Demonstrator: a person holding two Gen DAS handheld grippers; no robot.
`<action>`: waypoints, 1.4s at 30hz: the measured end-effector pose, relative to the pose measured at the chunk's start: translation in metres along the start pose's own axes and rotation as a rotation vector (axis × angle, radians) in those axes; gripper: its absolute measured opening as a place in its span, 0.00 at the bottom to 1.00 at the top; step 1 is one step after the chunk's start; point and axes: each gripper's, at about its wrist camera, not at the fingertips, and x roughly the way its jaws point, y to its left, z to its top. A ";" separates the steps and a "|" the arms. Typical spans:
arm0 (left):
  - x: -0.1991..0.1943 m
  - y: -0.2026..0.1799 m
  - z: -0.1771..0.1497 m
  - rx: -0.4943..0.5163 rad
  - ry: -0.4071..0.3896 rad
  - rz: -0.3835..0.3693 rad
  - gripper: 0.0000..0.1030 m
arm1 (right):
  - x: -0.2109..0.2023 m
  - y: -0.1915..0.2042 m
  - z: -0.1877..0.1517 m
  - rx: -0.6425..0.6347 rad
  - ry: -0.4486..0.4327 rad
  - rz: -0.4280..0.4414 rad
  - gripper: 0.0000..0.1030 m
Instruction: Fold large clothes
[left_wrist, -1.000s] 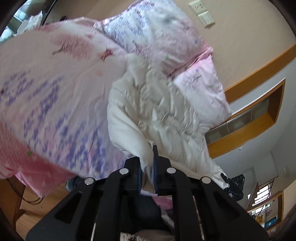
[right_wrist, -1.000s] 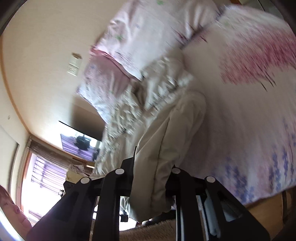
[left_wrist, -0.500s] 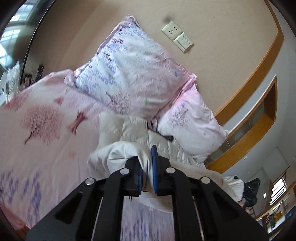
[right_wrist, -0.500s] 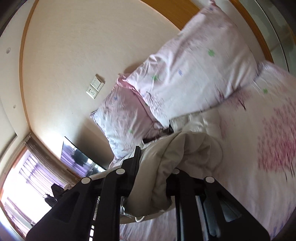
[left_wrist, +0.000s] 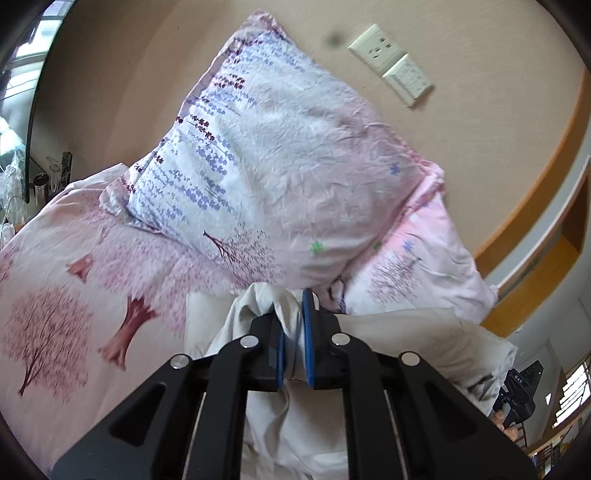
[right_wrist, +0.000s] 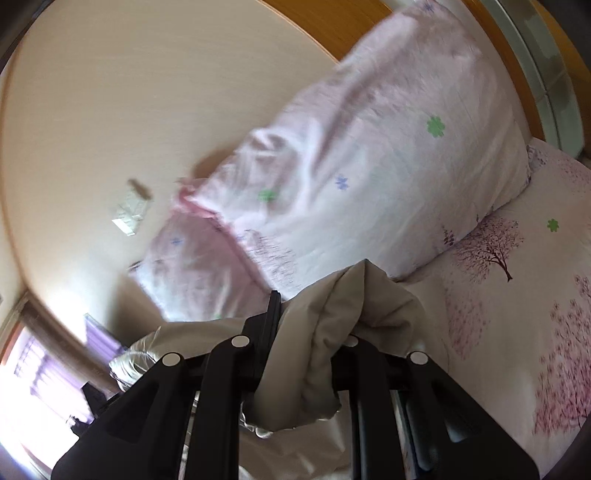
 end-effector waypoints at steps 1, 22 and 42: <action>0.006 0.000 0.002 0.000 0.003 0.010 0.08 | 0.010 -0.002 0.004 0.010 0.008 -0.027 0.15; 0.150 0.025 0.022 -0.054 0.230 0.198 0.14 | 0.123 -0.067 0.015 0.400 0.098 -0.356 0.71; 0.065 -0.004 0.010 0.065 0.092 0.027 0.73 | 0.085 0.061 -0.046 -0.395 0.134 -0.277 0.33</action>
